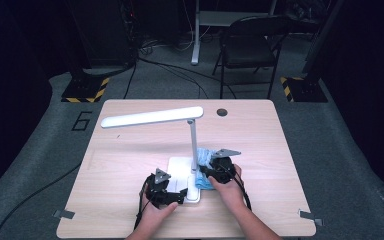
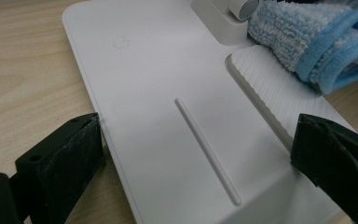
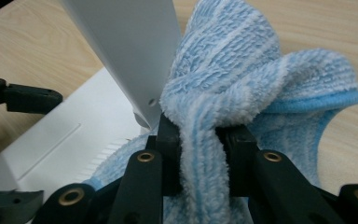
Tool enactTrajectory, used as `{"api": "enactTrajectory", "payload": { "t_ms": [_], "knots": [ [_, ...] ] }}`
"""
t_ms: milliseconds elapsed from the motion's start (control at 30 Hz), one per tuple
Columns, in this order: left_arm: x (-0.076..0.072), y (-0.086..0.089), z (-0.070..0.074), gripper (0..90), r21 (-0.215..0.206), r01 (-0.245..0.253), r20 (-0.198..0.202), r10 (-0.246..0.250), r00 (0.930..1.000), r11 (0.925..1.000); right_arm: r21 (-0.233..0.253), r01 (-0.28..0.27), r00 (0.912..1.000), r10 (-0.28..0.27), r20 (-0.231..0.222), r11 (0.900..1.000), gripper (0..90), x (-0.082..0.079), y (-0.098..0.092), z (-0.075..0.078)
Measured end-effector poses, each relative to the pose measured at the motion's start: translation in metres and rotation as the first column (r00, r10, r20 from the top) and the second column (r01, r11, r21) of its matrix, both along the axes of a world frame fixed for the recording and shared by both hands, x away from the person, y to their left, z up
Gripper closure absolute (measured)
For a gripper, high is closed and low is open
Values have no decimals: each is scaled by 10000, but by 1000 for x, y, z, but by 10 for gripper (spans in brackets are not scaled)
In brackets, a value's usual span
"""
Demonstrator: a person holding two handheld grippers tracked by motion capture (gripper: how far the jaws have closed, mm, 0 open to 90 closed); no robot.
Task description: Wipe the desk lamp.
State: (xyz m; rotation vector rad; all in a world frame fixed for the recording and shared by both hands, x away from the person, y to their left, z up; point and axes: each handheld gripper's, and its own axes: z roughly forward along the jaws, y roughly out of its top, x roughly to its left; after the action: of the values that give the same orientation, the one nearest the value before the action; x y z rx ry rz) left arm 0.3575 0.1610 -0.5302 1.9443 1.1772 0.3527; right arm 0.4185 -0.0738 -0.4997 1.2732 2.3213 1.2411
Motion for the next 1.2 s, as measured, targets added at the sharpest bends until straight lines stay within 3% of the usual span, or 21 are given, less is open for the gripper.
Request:
{"api": "enactTrajectory", "payload": {
  "t_ms": [233, 367, 500, 767, 967, 1200],
  "knots": [
    [0, 0, 0, 20, -4, 16, -6, -16, 10000, 10000, 412, -55, 9999, 59, -84, 9991, 725, 1, -3, 0],
    [0, 0, 0, 20, -9, 21, -9, -21, 10000, 10000, 1139, -189, 9994, 219, -253, 9933, 738, -3, -6, 8],
    [0, 0, 0, 19, 0, 57, -58, -57, 10000, 10000, 1181, -508, 9987, 494, 151, 9917, 741, -8, -6, 22],
    [0, 0, 0, 19, 11, 65, -48, -64, 10000, 10000, 1860, -871, 9947, 754, 693, 9787, 741, -14, -9, 56],
    [0, 0, 0, 20, -19, 88, -53, -88, 9999, 10000, 1646, -1049, 9896, 866, 1144, 9808, 739, -13, -8, 84],
    [0, 0, 0, 20, -12, 44, -1, -44, 10000, 10000, 1689, -1323, 9772, 999, 1875, 9767, 737, -19, -7, 116]
  ]
}}
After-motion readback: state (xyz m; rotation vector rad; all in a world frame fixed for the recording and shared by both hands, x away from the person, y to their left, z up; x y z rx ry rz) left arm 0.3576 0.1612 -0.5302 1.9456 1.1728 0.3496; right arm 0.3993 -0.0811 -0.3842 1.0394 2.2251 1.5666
